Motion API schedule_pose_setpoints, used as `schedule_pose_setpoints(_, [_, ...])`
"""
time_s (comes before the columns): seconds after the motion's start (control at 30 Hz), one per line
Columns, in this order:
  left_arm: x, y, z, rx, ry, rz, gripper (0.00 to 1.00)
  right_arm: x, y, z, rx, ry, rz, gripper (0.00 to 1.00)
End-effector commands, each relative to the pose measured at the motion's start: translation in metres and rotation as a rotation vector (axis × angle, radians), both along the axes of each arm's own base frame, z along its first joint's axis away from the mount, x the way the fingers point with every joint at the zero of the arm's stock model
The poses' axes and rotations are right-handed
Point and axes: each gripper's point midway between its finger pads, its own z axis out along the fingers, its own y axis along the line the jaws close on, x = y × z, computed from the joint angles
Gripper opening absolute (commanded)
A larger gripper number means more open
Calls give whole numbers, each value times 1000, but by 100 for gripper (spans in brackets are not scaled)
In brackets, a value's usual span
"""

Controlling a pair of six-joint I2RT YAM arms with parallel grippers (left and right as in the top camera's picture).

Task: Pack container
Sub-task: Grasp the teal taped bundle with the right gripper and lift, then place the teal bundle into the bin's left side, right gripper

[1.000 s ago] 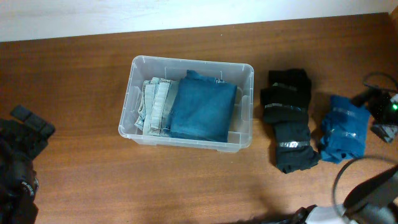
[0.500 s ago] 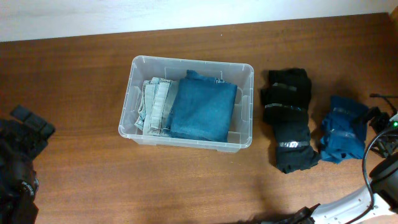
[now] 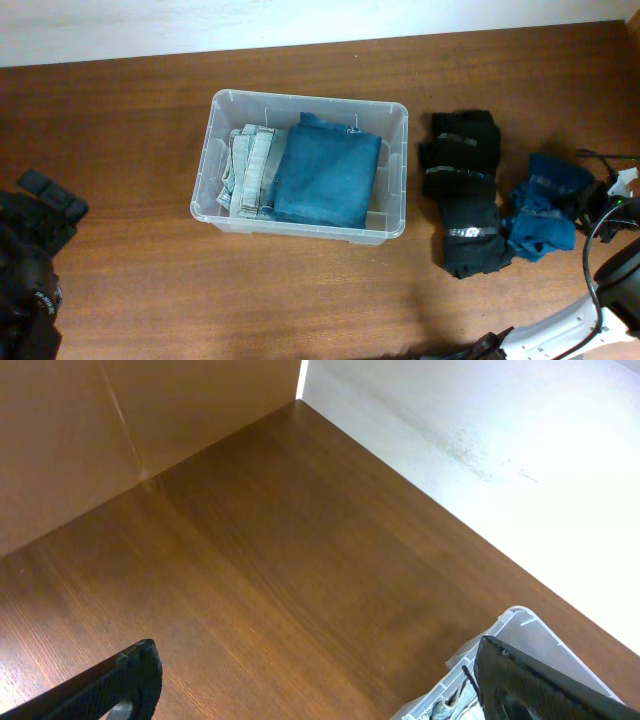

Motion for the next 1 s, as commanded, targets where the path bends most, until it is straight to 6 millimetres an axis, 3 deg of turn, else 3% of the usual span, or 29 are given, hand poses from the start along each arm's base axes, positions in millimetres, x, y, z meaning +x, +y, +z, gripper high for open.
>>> schedule_pose_setpoints(0.0, [-1,1,2,12,3,-5,100,15,12,61,1,-181,7,32])
schedule_pose_setpoints(0.1, [-1,1,2,12,3,-5,99,25,31,132,-19,-344,23,25])
schedule_pose_setpoints(0.23, [-1,1,2,12,3,-5,99,30,88,221,-44,-554,105,18])
schedule_pose_setpoints(0.33, [-1,1,2,12,3,-5,100,32,144,265,-62,-647,194,18])
schedule_pose_setpoints(0.47, [-1,1,2,12,3,-5,99,39,221,306,-49,-751,341,18])
schedule_pose_setpoints(0.57, [-1,1,2,12,3,-5,99,53,274,320,-35,-777,400,18])
schedule_pose_setpoints(0.73, [-1,1,2,12,3,-5,99,84,359,322,2,-793,436,18])
schedule_pose_setpoints(0.87, [-1,1,2,12,3,-5,99,109,432,308,86,-793,465,18])
schedule_pose_setpoints(0.97, [-1,1,2,12,3,-5,99,127,482,282,165,-757,471,18])
